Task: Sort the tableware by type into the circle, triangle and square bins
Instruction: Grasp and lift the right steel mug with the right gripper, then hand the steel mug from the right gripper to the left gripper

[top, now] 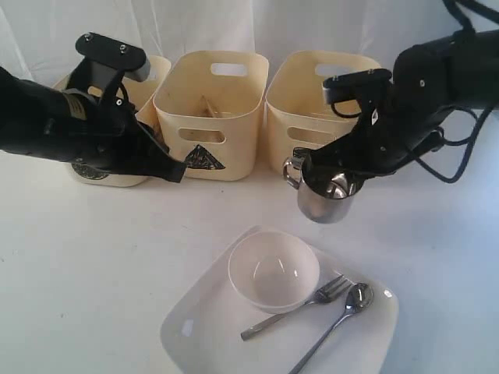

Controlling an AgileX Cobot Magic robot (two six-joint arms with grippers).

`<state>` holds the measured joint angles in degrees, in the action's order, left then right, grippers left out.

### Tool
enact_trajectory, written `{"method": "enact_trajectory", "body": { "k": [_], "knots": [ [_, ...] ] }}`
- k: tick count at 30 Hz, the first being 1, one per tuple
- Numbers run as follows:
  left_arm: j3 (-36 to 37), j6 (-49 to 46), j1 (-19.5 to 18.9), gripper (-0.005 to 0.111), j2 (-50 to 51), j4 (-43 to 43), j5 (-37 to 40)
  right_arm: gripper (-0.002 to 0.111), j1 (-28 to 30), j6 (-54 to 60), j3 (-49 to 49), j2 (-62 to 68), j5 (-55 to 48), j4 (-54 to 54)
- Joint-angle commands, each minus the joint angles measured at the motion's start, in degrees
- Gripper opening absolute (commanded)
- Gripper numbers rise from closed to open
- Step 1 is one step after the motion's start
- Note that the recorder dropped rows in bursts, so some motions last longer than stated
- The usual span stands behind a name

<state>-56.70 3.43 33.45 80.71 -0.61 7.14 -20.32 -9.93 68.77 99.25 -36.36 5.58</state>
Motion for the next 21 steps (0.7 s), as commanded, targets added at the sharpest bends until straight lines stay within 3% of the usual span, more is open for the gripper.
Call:
{"method": "enact_trajectory", "body": {
  "k": [1,4,12,16,21],
  "knots": [
    [0.3,-1.1,0.4,0.034,-0.7,0.1,2.4,0.0,0.3,3.2,-0.1,-4.9,-1.4,-0.3],
    [0.3,-5.4,0.4,0.049,-0.7,0.1,3.3,0.0,0.3,8.2,-0.1,-7.7,-3.5,-7.2],
    [0.3,-12.9,0.5,0.049,-0.7,2.8,7.9,0.0,0.3,32.0,-0.1,-9.8,-9.0,-30.2],
    [0.3,-20.1,0.6,0.049,-0.7,10.5,10.9,0.0,0.3,35.9,-0.1,-9.8,-8.6,-33.4],
    [0.3,-34.6,0.6,0.049,-0.7,26.9,13.1,0.0,0.3,41.9,-0.1,-9.8,-7.9,-36.1]
  ]
}}
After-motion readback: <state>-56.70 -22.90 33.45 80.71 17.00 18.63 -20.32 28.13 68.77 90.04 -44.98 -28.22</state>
